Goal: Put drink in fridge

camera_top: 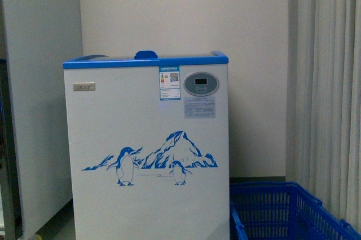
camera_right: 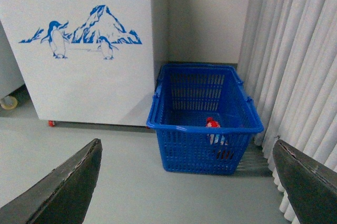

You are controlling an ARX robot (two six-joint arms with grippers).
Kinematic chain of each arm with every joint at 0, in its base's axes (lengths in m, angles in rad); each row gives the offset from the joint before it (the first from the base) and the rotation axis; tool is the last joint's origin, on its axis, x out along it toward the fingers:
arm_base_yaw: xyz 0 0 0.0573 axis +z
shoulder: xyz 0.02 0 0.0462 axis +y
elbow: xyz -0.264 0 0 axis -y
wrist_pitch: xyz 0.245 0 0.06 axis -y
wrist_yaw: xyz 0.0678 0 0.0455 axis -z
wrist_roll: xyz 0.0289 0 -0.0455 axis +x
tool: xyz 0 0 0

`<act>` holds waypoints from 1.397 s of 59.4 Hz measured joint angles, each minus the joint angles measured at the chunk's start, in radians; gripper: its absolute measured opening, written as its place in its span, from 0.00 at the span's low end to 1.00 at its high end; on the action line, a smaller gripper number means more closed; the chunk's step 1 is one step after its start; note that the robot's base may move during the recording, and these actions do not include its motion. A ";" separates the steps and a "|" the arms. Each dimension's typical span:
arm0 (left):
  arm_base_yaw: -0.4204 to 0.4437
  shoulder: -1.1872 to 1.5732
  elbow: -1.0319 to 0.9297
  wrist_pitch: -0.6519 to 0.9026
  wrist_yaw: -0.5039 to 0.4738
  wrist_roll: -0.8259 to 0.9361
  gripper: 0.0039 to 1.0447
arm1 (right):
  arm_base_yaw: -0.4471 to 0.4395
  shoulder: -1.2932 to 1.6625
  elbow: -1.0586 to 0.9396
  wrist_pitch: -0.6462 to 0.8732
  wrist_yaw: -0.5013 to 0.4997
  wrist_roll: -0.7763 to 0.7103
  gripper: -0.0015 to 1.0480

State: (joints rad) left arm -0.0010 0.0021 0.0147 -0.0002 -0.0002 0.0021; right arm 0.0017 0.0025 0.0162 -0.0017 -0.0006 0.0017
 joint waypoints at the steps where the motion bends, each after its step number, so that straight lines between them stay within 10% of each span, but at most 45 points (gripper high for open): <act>1: 0.000 0.000 0.000 0.000 0.000 0.000 0.92 | 0.000 0.000 0.000 0.000 0.000 0.000 0.93; 83: 0.000 0.000 0.000 0.000 0.000 0.000 0.92 | 0.000 0.000 0.000 0.000 0.000 0.000 0.93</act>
State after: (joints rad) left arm -0.0010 0.0021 0.0147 -0.0002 -0.0002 0.0021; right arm 0.0017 0.0025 0.0158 -0.0021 -0.0006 0.0017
